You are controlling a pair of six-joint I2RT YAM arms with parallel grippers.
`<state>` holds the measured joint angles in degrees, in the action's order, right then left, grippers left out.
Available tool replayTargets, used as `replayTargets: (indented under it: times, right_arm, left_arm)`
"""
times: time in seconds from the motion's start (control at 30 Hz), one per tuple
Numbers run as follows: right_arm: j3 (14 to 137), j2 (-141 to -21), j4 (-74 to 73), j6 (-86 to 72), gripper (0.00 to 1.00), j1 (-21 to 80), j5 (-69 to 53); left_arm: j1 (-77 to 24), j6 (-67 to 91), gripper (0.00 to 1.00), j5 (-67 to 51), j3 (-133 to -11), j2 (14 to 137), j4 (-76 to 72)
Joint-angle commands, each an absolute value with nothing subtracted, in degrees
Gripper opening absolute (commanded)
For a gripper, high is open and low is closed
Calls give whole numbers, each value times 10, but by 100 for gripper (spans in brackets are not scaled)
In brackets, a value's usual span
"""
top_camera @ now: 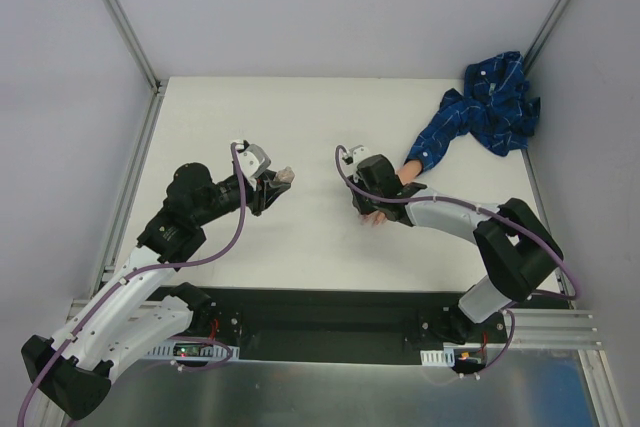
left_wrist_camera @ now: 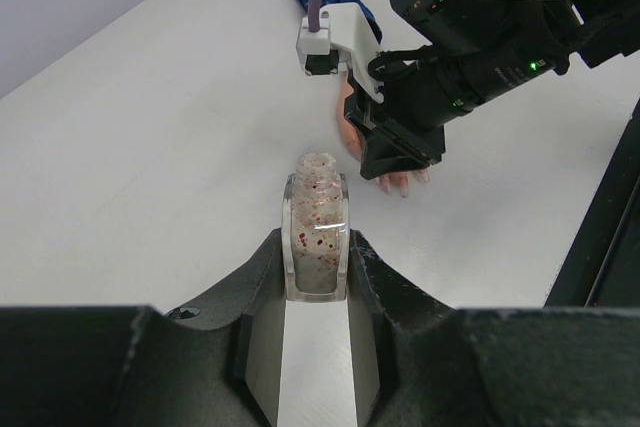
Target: Paint the nails
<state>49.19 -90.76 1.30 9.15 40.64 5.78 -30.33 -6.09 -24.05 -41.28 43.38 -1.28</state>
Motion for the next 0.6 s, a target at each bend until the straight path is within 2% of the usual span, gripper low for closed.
replayTargets:
  times: [0.0,0.57]
  right_arm:
    - [499,-902,19,93,0,410,69]
    - [470,-874,12,91,0,410,76]
  left_arm:
    - [-301,-66,0,-260,-413,428,-42]
    - [-301,-67,0,-258,-413,427,-42]
